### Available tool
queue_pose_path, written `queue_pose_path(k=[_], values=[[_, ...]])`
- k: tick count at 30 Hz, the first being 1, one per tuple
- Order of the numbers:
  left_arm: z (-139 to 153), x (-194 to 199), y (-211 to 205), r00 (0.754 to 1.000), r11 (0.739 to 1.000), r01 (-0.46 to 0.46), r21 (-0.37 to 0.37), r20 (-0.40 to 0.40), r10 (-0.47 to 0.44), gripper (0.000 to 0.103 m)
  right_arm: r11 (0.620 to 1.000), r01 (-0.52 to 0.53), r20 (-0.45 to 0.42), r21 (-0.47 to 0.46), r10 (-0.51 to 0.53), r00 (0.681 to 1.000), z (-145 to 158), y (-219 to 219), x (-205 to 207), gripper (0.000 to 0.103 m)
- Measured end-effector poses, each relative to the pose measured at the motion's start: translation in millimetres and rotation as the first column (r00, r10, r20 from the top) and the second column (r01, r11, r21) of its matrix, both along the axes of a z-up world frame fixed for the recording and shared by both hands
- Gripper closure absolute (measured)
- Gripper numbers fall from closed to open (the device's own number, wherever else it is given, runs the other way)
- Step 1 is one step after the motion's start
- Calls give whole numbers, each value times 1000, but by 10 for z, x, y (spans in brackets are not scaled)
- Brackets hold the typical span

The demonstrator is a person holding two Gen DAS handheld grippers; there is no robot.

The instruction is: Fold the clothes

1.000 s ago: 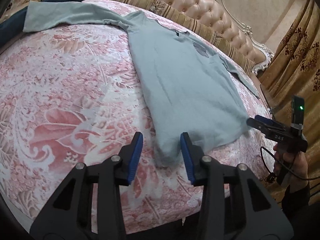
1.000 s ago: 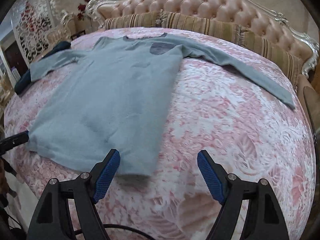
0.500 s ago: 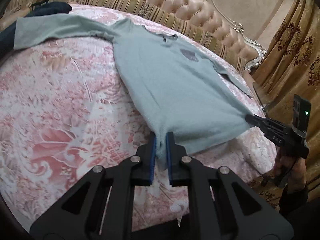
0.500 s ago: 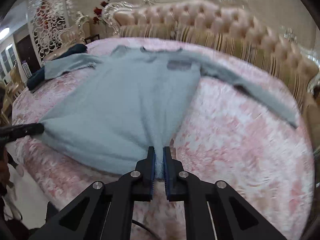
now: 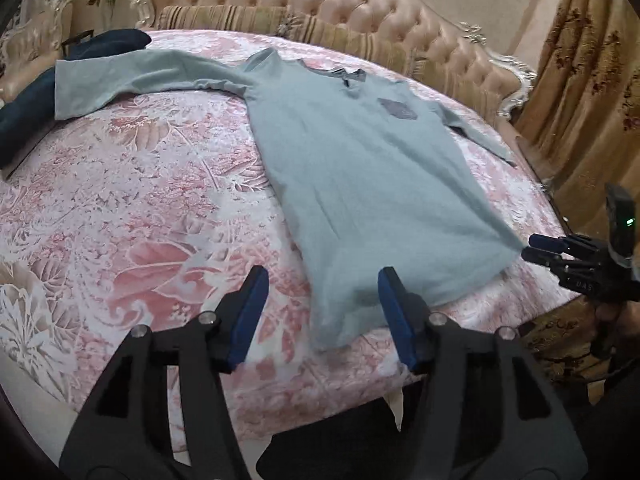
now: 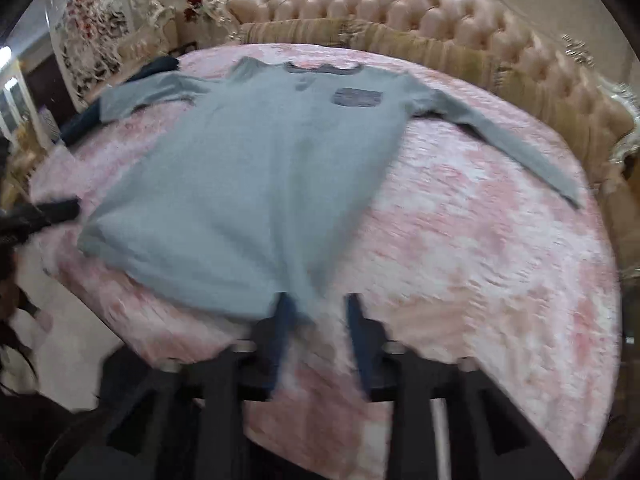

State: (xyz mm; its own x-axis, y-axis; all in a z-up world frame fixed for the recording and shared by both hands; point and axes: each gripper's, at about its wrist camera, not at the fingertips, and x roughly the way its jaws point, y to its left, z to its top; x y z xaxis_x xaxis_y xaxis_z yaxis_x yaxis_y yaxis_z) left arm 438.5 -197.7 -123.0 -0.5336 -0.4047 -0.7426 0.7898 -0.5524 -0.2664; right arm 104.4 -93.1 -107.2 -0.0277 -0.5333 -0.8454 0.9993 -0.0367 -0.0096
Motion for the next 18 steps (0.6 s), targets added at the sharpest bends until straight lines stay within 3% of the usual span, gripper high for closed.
queue_pose_path(k=[3, 7, 18], values=[[-21, 37, 58, 999, 999, 31, -25, 41, -30, 43, 1000, 10, -57, 25, -9, 998, -49, 150, -39, 57], [-102, -44, 204, 989, 995, 74, -60, 135, -65, 43, 1000, -30, -32, -5, 30, 999, -54, 184, 49, 57], [-131, 21, 274, 996, 999, 16, -48, 92, -12, 43, 992, 42, 53, -115, -36, 998, 18, -1, 33, 57]])
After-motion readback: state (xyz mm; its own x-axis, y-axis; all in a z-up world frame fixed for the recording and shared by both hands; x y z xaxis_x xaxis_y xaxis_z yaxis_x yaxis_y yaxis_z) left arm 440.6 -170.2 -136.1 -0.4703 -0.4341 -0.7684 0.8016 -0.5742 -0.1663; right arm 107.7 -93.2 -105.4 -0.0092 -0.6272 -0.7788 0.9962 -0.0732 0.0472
